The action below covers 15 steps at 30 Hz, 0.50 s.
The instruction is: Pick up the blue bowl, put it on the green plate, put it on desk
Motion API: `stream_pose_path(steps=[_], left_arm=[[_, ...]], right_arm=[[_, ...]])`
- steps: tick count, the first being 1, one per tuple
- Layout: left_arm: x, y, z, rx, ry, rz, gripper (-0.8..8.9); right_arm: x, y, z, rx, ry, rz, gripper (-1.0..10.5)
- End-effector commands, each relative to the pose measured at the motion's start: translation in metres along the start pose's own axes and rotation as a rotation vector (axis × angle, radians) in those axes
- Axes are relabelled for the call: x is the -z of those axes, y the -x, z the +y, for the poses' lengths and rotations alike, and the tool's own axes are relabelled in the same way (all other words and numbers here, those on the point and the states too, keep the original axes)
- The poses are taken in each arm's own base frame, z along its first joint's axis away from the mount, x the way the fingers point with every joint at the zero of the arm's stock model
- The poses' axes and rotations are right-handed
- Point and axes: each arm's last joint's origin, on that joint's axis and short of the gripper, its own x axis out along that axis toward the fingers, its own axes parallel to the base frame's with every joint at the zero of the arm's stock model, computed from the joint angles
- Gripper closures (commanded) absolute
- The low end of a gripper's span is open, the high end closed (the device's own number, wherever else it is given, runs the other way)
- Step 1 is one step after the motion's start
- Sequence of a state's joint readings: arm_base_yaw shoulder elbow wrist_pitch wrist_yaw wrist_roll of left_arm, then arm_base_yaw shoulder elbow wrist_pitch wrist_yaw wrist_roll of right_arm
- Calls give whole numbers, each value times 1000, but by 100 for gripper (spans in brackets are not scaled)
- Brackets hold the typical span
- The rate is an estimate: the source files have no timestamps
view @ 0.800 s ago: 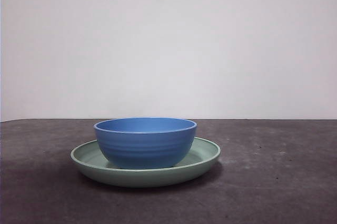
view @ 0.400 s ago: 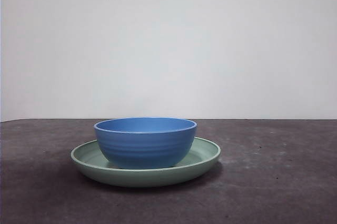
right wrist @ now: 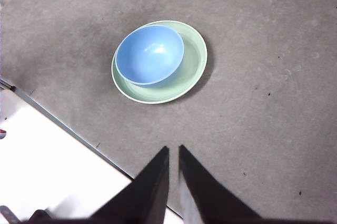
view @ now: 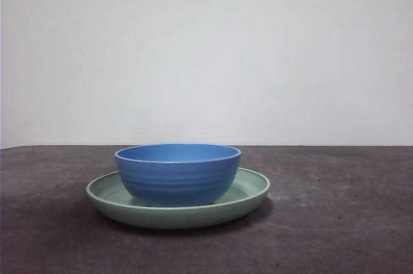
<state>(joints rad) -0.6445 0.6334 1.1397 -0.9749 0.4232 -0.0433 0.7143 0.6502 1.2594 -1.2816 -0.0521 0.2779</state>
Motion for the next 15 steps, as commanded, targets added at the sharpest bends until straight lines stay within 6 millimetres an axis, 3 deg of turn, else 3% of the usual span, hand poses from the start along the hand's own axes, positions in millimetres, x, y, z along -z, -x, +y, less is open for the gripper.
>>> stream_pose_path(steps=[1,6,9,15], left_arm=[[-4,3,2,-31,9,-30,786],[4,-1,19,-169,47,-38,786],[19,-10,39,-320,59,-99,786],[77,-32,80,-646,46,-290,786]], right_arm=[[-3,0,1,-10,4,-8,921],[-3,1,1,-10,4,-10,921],[-3,1,1,-10,4,-9,921],[-3,1,1,-10,4,-9,921]])
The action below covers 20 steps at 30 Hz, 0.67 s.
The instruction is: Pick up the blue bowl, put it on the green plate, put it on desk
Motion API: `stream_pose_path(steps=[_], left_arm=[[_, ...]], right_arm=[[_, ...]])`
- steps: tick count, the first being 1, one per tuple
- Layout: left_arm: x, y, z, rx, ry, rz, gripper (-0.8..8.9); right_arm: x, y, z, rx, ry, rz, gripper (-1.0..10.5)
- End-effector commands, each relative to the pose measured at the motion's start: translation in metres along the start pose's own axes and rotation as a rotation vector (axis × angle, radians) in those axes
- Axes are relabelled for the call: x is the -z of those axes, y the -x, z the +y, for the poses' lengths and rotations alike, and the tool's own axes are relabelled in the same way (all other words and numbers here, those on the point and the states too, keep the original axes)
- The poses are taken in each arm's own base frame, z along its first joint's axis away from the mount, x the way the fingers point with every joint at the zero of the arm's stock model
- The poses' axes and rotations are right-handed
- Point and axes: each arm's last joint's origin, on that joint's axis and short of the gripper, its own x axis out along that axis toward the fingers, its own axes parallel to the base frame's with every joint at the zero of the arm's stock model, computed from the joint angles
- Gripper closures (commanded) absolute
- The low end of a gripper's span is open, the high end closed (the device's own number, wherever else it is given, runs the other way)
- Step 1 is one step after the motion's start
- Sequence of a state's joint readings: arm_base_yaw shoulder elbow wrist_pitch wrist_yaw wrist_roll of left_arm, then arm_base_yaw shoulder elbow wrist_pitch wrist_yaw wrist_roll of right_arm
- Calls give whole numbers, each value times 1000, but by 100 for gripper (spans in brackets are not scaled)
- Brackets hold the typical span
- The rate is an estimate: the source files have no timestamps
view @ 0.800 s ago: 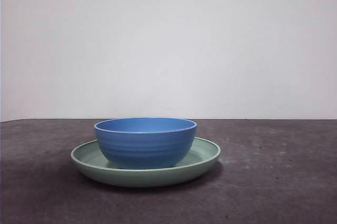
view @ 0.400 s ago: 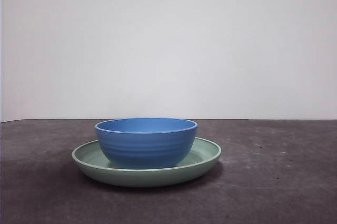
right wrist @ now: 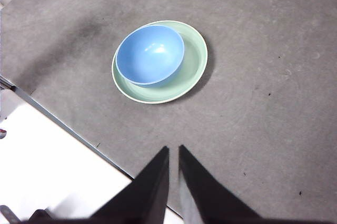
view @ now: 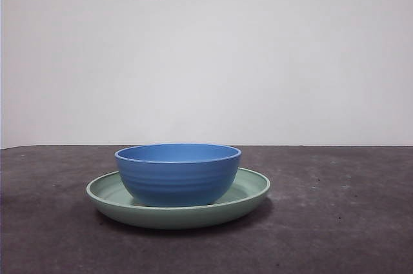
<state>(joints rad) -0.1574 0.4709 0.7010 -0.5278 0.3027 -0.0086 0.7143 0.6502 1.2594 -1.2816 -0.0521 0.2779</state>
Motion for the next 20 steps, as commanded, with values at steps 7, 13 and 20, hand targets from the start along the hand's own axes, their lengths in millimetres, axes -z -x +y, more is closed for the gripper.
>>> stream_pose_path(steps=[7,13,20], left_arm=[[91,-23,26,-282,-25,-175,786],[126,-27,32,-395,46,-155,786],[145,-31,34,-431,62,-143,786]], right_arm=[[-3,1,1,-10,4,-9,921],[-3,1,1,-10,4,-9,921],[-3,1,1,-10,4,-9,921]])
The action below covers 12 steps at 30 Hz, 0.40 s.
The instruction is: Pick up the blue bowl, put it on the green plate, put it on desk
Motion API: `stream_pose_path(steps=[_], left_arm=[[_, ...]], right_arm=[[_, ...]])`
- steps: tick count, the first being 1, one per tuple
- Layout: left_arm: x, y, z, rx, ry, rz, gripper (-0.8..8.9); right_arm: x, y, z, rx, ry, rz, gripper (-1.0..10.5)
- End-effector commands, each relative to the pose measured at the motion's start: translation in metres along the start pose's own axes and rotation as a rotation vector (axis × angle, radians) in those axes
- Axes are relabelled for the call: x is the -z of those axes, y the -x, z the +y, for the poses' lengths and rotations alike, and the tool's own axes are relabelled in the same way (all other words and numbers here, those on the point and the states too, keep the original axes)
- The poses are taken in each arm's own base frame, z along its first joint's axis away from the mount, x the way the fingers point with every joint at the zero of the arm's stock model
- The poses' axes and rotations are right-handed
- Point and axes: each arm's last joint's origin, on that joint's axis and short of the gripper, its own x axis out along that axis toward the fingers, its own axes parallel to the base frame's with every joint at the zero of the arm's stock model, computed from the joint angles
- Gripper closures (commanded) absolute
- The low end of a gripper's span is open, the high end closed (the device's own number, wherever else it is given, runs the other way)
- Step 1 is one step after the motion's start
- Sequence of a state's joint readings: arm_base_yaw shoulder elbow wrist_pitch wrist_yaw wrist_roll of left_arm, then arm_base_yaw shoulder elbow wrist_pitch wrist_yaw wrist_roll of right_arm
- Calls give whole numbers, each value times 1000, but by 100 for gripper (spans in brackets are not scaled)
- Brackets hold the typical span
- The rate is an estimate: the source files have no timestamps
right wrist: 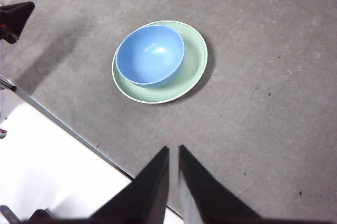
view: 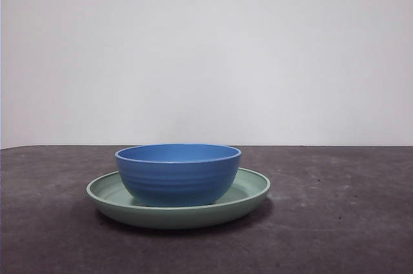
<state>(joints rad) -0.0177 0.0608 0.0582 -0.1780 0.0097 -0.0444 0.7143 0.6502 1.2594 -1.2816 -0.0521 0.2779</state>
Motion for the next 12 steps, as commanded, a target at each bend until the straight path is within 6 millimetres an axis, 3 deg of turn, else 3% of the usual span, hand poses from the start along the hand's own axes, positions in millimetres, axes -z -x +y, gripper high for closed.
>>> stream_pose_path(steps=[1,12], left_arm=[[4,0,0,-7,13,-1,786],[12,-1,1,-14,10,-3,786]], right_arm=[[-3,1,1,-10,4,-9,921],[-3,1,1,-10,4,-9,921]])
